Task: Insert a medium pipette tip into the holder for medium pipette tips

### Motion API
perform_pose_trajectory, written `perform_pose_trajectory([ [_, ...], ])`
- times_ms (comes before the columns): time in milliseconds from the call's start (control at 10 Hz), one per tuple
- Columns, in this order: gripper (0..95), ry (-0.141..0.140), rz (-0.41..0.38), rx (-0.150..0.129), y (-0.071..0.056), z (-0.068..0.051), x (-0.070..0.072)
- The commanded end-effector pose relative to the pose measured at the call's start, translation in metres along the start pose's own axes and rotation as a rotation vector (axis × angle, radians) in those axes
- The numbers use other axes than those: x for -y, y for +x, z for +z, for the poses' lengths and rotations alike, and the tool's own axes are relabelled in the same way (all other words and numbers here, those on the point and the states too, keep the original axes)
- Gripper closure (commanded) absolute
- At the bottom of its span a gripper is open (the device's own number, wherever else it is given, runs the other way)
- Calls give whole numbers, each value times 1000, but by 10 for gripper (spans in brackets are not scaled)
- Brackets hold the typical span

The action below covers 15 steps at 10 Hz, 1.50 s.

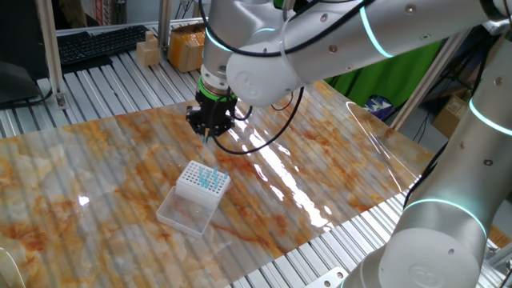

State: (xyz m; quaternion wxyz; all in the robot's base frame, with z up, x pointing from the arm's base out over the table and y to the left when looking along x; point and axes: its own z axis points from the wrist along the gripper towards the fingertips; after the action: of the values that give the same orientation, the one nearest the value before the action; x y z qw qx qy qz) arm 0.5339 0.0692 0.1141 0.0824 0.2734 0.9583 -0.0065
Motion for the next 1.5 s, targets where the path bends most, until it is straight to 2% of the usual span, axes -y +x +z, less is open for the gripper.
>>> perform_pose_trajectory([
  [100,950,4,1,4,-1,2,-2],
  [800,950,21,-2,37,-4,5,-8],
  [1000,950,20,2,37,-4,6,-9],
  [1500,950,14,-1,67,-4,8,-12],
])
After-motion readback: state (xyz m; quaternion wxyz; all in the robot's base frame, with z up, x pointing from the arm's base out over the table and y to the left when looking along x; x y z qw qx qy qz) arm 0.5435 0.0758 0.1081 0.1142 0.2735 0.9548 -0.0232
